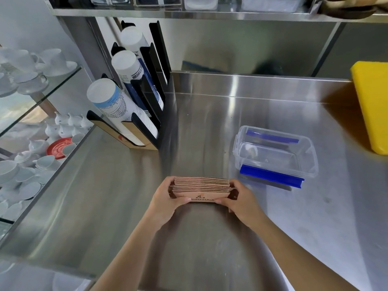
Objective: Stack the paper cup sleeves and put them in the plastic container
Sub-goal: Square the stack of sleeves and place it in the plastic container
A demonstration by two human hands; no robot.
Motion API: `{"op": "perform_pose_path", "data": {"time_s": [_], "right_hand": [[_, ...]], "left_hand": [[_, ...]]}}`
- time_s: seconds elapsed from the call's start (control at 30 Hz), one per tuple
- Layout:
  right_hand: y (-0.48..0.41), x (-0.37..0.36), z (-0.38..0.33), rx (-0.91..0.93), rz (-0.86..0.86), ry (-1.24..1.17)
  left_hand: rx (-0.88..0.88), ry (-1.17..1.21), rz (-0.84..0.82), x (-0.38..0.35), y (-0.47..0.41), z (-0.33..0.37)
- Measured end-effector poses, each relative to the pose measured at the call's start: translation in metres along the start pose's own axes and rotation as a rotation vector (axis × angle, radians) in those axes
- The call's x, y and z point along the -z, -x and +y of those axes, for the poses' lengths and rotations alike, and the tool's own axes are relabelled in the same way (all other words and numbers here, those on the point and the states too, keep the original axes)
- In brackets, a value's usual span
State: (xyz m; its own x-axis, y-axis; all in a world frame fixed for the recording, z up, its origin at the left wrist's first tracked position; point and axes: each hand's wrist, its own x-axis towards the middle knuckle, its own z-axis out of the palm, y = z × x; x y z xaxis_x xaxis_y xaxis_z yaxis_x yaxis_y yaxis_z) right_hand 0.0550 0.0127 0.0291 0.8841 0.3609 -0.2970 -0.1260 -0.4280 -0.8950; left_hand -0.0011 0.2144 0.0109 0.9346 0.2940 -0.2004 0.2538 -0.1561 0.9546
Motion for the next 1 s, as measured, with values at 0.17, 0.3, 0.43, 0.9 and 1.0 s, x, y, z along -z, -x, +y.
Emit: {"op": "perform_pose_path", "data": {"time_s": [0.17,0.3,0.43,0.9,1.0], "right_hand": [[0.003,0.002,0.006,-0.032,-0.019,-0.029],[0.003,0.004,0.006,-0.008,0.036,-0.065],[0.003,0.007,0.009,-0.054,-0.018,-0.018],[0.019,0.044,-0.013,0.104,0.152,-0.084],[0.021,0.056,-0.02,0.089,0.156,-0.12]], "left_hand": [[0.048,0.09,-0.029,0.001,-0.001,-0.012],[0.028,0.093,-0.008,0.001,-0.002,-0.01],[0.069,0.109,-0.056,-0.001,0.0,-0.012],[-0.048,0.108,-0.051,-0.02,0.006,0.045],[-0.061,0.149,-0.073,-0.038,0.0,0.06]]}}
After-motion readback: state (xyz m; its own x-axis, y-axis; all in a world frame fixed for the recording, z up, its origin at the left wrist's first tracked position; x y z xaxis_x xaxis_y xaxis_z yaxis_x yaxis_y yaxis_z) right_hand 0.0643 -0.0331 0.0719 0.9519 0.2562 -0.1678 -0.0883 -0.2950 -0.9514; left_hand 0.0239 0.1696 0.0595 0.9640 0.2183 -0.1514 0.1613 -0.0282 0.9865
